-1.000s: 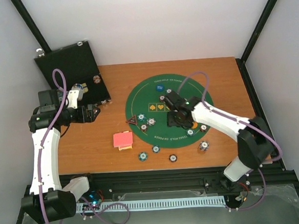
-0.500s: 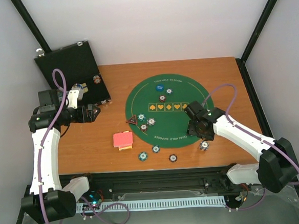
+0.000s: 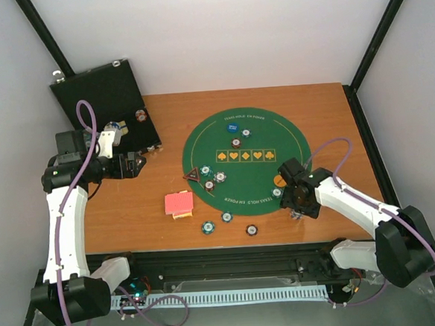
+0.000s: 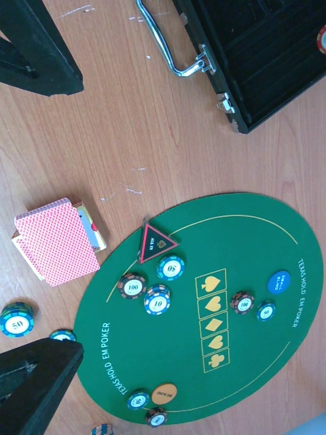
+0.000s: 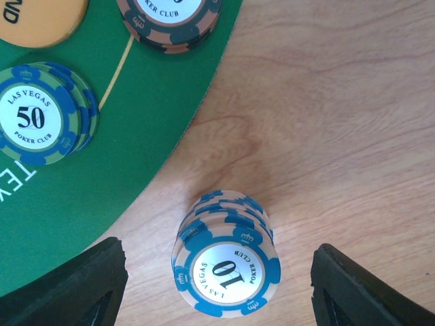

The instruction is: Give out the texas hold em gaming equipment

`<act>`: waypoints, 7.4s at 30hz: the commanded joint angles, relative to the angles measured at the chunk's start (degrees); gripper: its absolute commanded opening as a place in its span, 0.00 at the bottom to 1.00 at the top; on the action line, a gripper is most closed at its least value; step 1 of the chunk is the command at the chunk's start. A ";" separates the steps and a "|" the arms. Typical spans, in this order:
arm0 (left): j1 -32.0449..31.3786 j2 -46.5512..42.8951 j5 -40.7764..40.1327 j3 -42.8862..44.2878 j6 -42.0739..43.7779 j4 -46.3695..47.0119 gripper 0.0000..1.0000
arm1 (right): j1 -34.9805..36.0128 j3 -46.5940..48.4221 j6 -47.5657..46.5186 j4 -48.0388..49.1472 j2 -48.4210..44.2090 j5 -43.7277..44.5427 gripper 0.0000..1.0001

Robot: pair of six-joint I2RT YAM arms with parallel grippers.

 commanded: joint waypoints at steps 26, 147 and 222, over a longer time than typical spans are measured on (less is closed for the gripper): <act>0.33 0.48 0.86 0.61 0.35 1.07 1.00 | -0.53 -2.42 0.40 4.73 1.96 -1.12 0.32; 0.34 1.23 0.80 1.48 -0.48 -1.66 1.00 | -2.59 20.01 -11.78 1.20 8.90 -1.58 0.72; 0.39 -4.02 1.22 1.84 0.03 -4.75 1.00 | 4.26 -2.66 -0.69 0.89 -1.86 1.44 0.75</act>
